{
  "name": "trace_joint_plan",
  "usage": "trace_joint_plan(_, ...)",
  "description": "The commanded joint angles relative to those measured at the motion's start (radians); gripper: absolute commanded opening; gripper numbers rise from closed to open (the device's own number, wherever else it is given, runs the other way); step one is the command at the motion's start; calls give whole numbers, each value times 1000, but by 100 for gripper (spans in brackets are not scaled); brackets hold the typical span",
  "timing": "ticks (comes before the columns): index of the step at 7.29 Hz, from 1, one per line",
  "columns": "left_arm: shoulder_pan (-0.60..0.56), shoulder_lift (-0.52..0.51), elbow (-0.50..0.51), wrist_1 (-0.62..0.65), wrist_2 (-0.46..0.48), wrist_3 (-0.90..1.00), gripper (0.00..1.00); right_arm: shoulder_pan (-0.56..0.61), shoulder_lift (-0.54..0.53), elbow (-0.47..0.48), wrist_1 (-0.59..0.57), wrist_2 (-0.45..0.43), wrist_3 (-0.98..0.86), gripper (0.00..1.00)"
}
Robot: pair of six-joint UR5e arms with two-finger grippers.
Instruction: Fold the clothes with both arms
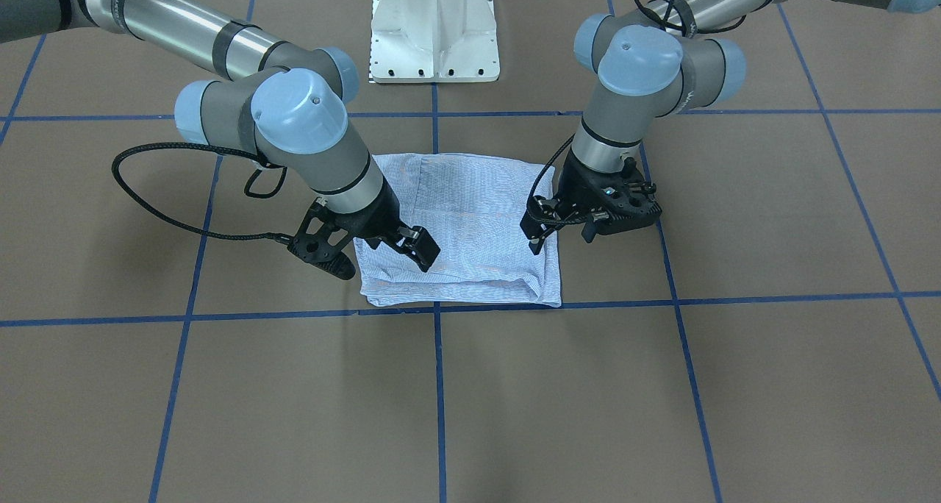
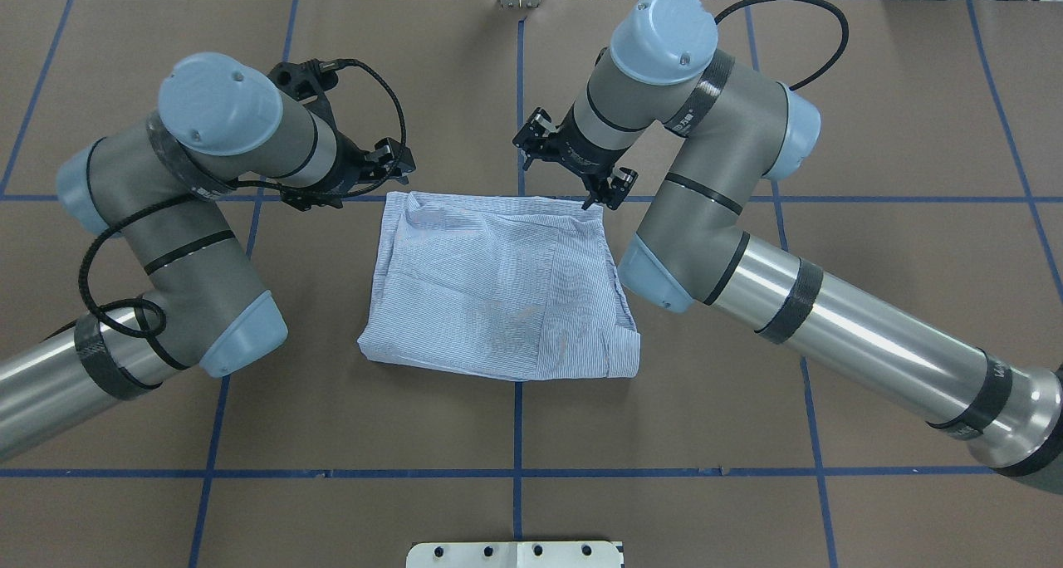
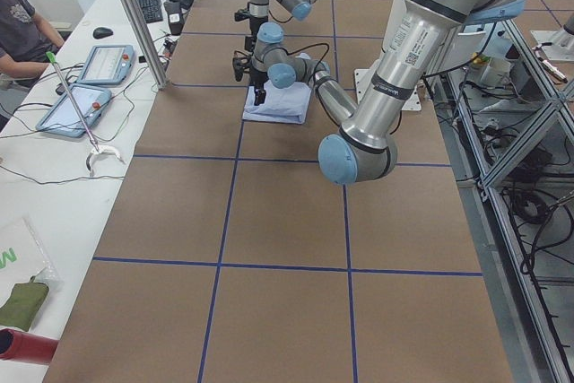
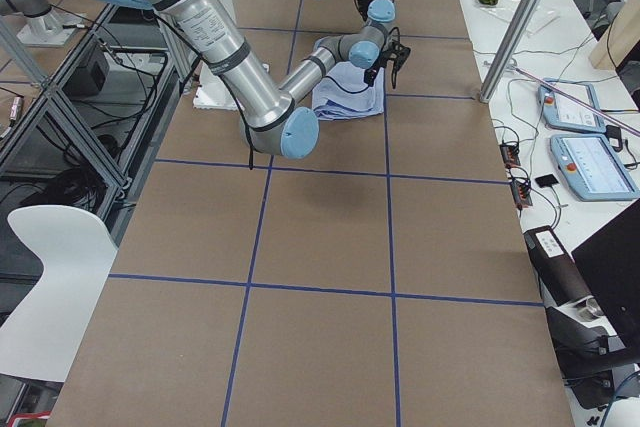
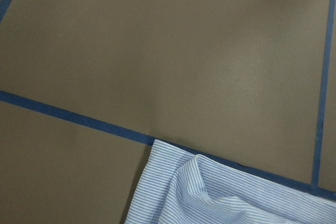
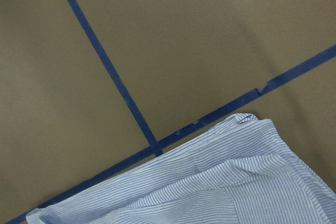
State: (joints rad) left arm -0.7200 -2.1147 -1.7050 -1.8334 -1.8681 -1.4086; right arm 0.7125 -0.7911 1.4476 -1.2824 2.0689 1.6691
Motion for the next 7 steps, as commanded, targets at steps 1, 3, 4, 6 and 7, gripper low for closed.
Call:
trace_joint_plan(1, -67, 75, -108, 52, -48, 132, 99, 60, -51, 43, -6, -1, -147, 100)
trace_joint_plan(3, -146, 163, -191, 54, -107, 280, 99, 139, -149, 216, -238, 11, -474, 100)
trace_joint_plan(4, -200, 209, -211, 54, -138, 369, 99, 201, -198, 319, -387, 13, -673, 100)
trace_joint_plan(6, -376, 312, -222, 54, -251, 715, 99, 374, -328, 366, -448, 133, -996, 100)
trace_joint_plan(7, -471, 368, -219, 54, -313, 847, 99, 454, -405, 364, -445, 176, -1164, 100)
